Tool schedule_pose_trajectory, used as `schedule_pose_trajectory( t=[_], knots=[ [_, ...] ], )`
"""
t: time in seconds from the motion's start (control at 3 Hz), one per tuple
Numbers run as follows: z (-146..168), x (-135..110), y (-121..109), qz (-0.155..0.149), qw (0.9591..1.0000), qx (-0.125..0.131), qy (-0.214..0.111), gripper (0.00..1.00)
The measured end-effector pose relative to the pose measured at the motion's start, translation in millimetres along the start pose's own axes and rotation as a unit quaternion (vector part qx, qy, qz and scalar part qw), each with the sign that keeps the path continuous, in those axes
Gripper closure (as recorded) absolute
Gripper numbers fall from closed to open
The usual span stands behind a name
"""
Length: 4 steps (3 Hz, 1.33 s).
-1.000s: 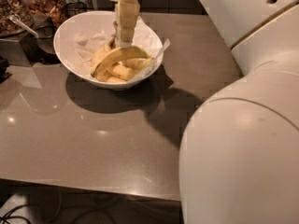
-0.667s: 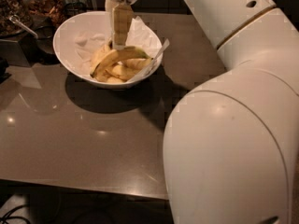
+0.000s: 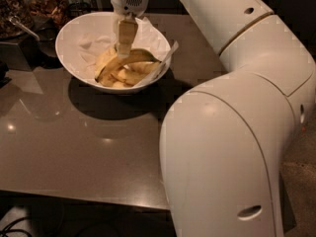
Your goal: Pick banana from white bowl
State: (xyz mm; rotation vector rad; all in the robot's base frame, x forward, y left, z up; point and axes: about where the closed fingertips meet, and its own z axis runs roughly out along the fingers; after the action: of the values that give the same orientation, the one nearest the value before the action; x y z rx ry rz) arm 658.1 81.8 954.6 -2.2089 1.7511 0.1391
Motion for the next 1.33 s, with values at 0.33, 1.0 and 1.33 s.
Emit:
schedule_pose_trajectory(
  t=[0.33, 1.0, 1.33],
  knots=[
    [18.9, 4.1, -0.9, 0.004, 0.9998, -0.018, 0.002, 0.43],
    [42.2, 10.6, -2.7, 0.006, 0.9991, -0.040, 0.010, 0.44],
    [50.0, 16.3, 0.2, 0.005, 0.9986, -0.051, 0.014, 0.62]
  ],
)
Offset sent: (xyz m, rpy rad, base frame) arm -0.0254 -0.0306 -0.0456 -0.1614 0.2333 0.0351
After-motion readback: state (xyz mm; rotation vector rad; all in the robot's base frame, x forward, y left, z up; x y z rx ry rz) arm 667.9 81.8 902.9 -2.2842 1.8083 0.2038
